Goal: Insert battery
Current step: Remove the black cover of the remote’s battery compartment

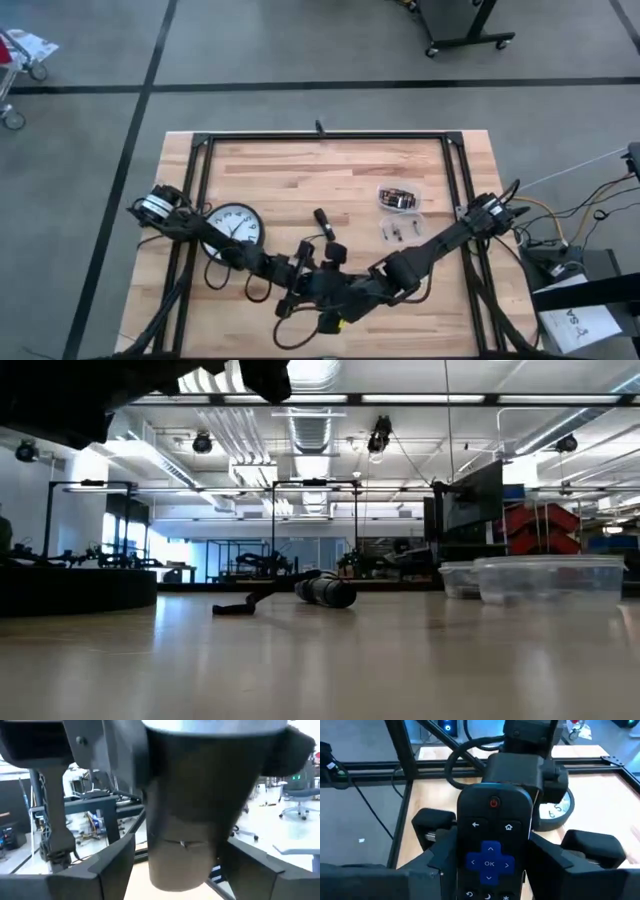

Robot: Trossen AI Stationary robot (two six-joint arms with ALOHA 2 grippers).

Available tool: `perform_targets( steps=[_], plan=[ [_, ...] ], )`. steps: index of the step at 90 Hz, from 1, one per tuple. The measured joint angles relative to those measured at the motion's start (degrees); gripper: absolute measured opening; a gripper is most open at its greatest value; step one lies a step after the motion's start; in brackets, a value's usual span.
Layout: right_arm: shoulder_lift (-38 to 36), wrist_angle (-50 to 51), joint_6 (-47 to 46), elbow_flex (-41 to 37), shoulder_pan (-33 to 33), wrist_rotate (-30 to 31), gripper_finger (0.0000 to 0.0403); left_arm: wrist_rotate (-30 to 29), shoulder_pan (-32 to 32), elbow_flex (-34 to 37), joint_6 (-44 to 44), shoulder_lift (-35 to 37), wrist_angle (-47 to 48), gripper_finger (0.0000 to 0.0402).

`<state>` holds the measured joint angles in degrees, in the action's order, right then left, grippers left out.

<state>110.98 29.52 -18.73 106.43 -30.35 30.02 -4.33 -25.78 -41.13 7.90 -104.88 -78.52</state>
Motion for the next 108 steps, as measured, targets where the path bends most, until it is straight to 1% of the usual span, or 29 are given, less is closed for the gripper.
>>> perform_targets(
  steps=[12, 35, 39, 44, 57, 74, 83, 87, 93, 101, 108],
  plan=[
    [0.0, -0.6, 0.6, -0.1, 0.2, 0.0, 0.0159, 0.2, 0.0, -0.7, -0.1, 0.0, 0.1, 0.0271],
    [0.0, -1.7, 1.5, -0.1, 0.2, 0.1, 0.0159, -0.6, 0.0, -1.4, -1.4, 0.0, 1.0, 0.0268],
    [0.0, -1.5, 1.5, -0.1, 0.1, 0.1, 0.0159, -0.6, 0.0, -1.4, -1.5, 0.0, 1.7, 0.0260],
    [0.0, -1.5, 1.6, -0.1, 0.2, 0.1, 0.0159, -0.6, 0.0, -1.4, -2.1, 0.0, 2.7, 0.0240],
    [0.0, -1.4, 1.1, -0.1, 0.2, 0.1, 0.0160, -0.5, -0.1, -1.4, -1.9, 0.0, 4.4, 0.0158],
    [0.0, -1.1, 1.0, -0.1, 0.3, 0.2, 0.0178, -0.5, 0.0, -1.4, -2.3, 0.3, 5.4, 0.0157],
    [0.0, -0.8, 0.8, -0.1, 0.3, 0.1, 0.0183, -0.7, -0.1, -1.4, -3.2, 1.1, 7.8, 0.0157],
    [0.0, -0.1, 0.8, -0.1, 0.2, 0.0, 0.0185, -1.4, -0.1, -1.4, -3.7, 1.8, 10.1, 0.0157],
    [0.0, 3.0, 0.3, 0.4, 0.2, -0.3, 0.0188, -3.6, -0.1, -1.5, -4.7, 3.4, 16.1, 0.0157],
    [0.0, 10.5, -2.3, 2.0, 0.1, -0.6, 0.0192, -7.5, 0.0, -2.8, -6.9, 6.3, 29.3, 0.0157],
    [0.0, 18.0, -5.7, 3.8, 0.1, -0.6, 0.0194, -11.0, 0.1, -5.0, -9.0, 8.3, 43.5, 0.0157]
  ],
)
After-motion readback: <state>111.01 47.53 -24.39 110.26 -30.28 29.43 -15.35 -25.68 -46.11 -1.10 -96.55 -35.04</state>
